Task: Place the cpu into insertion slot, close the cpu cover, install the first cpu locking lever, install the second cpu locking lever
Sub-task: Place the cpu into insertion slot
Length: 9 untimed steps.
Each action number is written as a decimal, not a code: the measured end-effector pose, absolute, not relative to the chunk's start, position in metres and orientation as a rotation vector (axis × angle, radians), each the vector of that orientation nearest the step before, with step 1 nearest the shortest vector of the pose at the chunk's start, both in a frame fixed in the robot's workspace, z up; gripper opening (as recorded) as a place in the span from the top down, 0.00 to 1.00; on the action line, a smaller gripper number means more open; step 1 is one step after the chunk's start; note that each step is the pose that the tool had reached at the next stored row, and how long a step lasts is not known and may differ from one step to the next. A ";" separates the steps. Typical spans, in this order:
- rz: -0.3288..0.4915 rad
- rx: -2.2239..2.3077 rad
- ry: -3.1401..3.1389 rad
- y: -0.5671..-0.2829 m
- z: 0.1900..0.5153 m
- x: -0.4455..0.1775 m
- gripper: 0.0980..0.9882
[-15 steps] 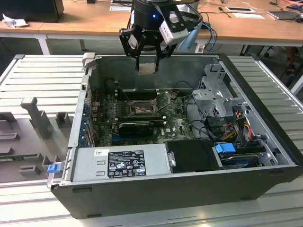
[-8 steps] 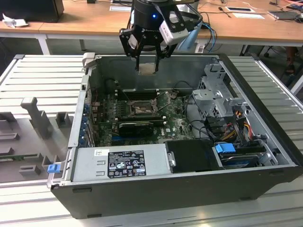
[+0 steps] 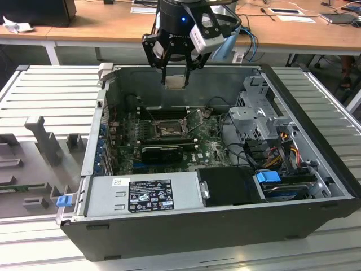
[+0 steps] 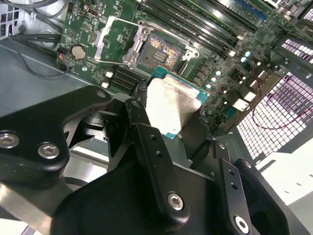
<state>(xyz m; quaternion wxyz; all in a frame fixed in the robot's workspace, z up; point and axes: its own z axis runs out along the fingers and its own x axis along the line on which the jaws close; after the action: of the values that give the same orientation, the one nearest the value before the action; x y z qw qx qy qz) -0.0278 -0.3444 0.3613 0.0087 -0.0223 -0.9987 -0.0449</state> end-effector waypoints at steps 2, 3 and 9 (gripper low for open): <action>-0.140 -0.072 -3.120 -0.344 0.361 -0.028 0.52; -0.140 -0.075 -3.120 -0.344 0.361 -0.028 0.52; -0.141 -0.150 -3.120 -0.344 0.361 -0.028 0.52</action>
<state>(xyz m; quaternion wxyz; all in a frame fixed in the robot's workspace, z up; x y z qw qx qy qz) -0.0278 -0.3444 0.3612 0.0075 -0.0481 -0.9978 -0.0450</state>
